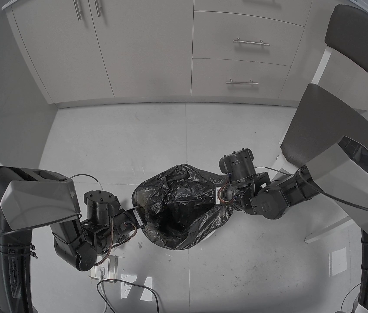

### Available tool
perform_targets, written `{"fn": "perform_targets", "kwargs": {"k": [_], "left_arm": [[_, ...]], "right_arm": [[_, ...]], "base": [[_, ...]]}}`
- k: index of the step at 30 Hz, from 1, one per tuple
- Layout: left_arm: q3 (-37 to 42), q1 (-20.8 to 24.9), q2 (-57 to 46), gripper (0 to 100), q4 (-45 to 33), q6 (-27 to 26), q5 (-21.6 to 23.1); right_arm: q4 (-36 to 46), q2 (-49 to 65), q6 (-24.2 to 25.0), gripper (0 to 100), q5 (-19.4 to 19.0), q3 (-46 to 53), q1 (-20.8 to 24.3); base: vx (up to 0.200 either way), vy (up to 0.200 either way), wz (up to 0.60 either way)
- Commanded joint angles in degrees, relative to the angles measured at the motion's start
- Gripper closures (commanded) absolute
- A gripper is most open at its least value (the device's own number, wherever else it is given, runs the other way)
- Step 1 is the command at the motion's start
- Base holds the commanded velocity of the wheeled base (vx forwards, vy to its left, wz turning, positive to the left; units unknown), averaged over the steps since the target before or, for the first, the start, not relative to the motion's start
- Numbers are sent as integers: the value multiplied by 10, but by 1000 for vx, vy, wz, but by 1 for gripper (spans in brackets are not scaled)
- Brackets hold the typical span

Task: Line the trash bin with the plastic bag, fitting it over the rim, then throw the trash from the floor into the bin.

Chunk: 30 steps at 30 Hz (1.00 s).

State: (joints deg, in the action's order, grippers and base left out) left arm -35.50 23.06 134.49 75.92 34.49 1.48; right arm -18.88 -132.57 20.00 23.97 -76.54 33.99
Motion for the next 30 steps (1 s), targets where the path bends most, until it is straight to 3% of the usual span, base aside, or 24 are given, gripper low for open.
{"fn": "perform_targets", "kwargs": {"k": [1,17,18,22,23,30], "left_arm": [[-4,0,3,100,0,0,0],[-11,-3,11,100,-7,-12,2],[-11,-3,11,100,-7,-12,2],[-8,-2,12,100,-8,-12,2],[-8,-2,12,0,-8,-12,2],[-9,-2,12,0,-4,-12,3]], "right_arm": [[0,-5,1,100,0,-1,-3],[0,-15,1,100,1,-4,-4],[0,-15,1,0,1,-4,-4],[0,-16,1,0,1,-3,-3],[0,-15,1,0,0,-3,-3],[0,-14,-1,0,0,-4,-1]], "base": [[0,0,0],[0,0,0],[0,0,0],[0,0,0],[0,0,0],[0,0,0]]}}
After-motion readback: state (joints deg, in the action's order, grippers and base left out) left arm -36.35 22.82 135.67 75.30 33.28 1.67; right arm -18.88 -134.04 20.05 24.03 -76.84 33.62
